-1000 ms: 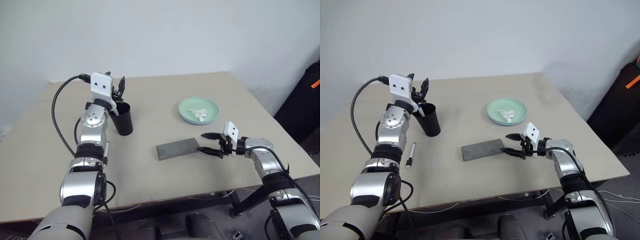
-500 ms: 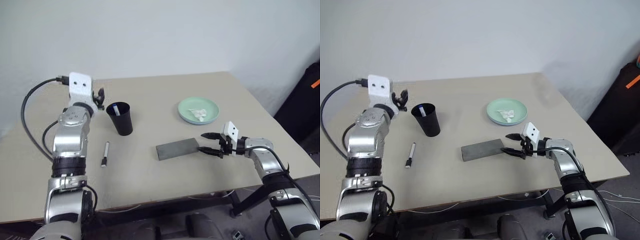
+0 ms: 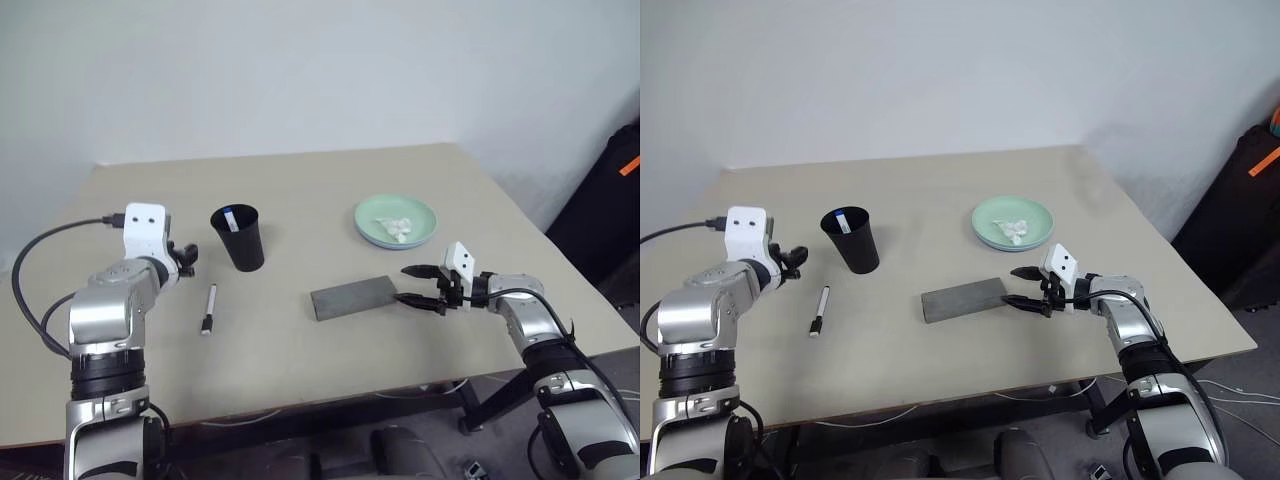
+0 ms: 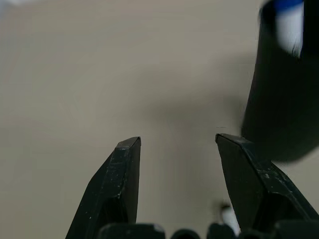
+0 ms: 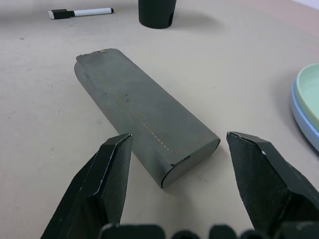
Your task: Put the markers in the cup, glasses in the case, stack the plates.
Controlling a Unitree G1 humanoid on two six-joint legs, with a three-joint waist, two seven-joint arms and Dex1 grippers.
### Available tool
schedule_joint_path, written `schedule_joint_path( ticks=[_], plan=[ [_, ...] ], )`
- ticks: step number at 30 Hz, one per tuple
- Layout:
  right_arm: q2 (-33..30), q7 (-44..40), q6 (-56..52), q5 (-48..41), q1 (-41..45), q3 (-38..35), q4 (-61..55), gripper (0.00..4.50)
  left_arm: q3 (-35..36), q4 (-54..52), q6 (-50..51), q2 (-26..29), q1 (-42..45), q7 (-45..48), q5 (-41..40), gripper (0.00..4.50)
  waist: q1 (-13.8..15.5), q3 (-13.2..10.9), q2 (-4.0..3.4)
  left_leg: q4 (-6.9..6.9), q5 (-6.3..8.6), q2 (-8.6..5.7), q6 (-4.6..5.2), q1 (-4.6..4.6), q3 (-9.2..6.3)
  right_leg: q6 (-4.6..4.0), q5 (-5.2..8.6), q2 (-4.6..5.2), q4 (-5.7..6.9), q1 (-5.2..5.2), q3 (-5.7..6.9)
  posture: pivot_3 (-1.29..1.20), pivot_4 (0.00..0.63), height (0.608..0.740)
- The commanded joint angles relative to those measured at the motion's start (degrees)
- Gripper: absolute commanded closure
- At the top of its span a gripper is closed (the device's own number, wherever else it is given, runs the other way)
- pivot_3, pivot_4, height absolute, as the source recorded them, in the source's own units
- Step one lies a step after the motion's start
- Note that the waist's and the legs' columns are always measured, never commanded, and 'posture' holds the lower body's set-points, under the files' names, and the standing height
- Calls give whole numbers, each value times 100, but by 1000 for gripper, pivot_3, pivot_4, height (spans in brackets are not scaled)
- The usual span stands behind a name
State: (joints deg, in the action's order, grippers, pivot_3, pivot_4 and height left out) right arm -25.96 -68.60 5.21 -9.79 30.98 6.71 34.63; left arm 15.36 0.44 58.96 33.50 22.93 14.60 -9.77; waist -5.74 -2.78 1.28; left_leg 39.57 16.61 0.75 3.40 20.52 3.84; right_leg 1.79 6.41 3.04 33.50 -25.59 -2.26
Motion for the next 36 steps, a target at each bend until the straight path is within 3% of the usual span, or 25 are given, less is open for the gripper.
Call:
schedule_joint_path(
  ticks=[1, 9, 19, 22, 28, 36],
  plan=[
    [-7, -26, 134, -21, 120, -74, -51, 1221, -222, -135, 266, 30, -62, 76, 2, 2021, 2, 0, 0, 0, 0, 0, -1, 0, 0, 0, 0, 0, -1, 0, 0, 0, 0, 740],
    [61, 7, 138, 0, 123, -74, -69, 1221, -447, -312, 647, -459, -130, -168, 24, 2021, 17, 0, 4, 0, 1, 7, -2, 2, -3, 0, 0, 4, -2, 1, -1, 0, 0, 740],
    [77, 16, 133, -4, 90, -77, -106, 1221, -647, -260, 718, -516, -172, -292, 111, 2021, 11, 0, 3, -4, 1, 0, -2, -2, 1, -1, 0, 1, -1, 0, -2, 0, 0, 740],
    [78, 25, 131, -6, 90, -83, -109, 1221, -658, -236, 716, -525, -168, -310, 108, 2618, 9, 0, 3, -4, 1, 0, -2, -3, 1, -1, 0, 1, 0, 0, -3, 0, 0, 740],
    [71, 38, 127, -4, 86, -89, -109, 1221, -670, -225, 720, -517, -159, -325, 104, 4451, -3, 1, 3, -4, 1, 2, -2, -8, 5, -1, 1, 0, 2, 0, -3, 0, 0, 740],
    [68, 52, 129, 2, 98, -89, -95, 1221, -824, -416, 439, -412, -113, 142, -102, 4451, 0, 0, 3, -4, 1, 0, -2, -7, 5, -1, 1, 1, 2, 0, -3, 0, 0, 740]
  ],
)
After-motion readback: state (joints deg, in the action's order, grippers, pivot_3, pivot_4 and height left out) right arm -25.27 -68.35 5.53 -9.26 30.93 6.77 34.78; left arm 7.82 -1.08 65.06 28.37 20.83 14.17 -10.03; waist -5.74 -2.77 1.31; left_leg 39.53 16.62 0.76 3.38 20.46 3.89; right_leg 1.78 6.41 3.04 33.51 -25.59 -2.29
